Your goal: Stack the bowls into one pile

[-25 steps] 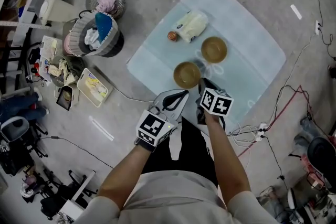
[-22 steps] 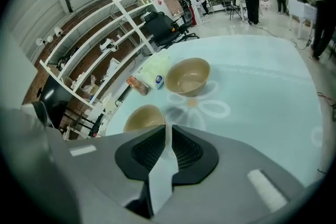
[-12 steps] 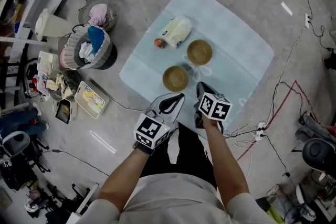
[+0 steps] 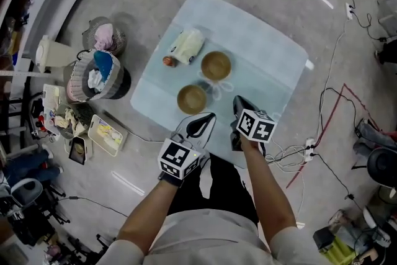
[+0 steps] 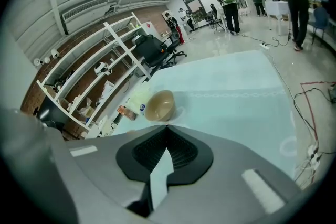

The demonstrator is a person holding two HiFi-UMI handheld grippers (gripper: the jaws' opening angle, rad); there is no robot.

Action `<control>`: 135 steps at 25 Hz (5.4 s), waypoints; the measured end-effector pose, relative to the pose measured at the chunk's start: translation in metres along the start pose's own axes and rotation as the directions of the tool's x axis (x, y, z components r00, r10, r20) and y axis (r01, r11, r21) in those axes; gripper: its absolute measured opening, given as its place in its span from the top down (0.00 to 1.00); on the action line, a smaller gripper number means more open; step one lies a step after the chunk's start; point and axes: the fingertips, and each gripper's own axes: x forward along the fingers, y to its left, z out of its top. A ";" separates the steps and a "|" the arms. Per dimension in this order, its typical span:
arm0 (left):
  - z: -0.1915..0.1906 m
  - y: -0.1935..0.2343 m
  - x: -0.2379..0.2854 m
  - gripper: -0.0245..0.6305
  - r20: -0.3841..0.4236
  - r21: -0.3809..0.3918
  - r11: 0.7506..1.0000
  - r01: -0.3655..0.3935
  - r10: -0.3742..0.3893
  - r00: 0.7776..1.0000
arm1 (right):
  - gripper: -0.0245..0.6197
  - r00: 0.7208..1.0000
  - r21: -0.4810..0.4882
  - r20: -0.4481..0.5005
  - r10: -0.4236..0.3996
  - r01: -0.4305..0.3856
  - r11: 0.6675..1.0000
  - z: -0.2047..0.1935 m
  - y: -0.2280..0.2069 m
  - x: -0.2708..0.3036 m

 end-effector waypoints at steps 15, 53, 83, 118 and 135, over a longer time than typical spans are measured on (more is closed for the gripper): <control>0.015 0.015 0.070 0.95 -0.020 -0.015 0.999 -0.040 0.039 0.999 | 0.95 0.994 0.046 -0.002 0.109 -0.108 0.993 0.048 -0.024 0.042; 0.002 0.056 0.060 0.95 -0.032 -0.051 0.993 -0.110 0.108 0.994 | 0.93 0.985 0.228 -0.105 0.138 -0.111 0.967 0.045 -0.014 0.112; -0.024 0.055 -0.084 0.95 0.023 -0.050 0.992 -0.112 0.113 0.993 | 0.93 0.982 0.202 -0.132 0.139 -0.110 0.973 -0.058 0.085 0.048; 0.044 0.045 -0.092 0.95 0.077 -0.070 0.993 -0.094 0.100 0.992 | 0.95 0.986 -0.221 0.069 0.154 -0.136 0.966 0.011 0.149 -0.052; 0.152 -0.012 -0.201 0.95 0.252 0.015 1.000 -0.027 0.022 0.968 | 0.95 0.877 -0.349 0.383 0.290 -0.154 0.925 0.060 0.274 -0.216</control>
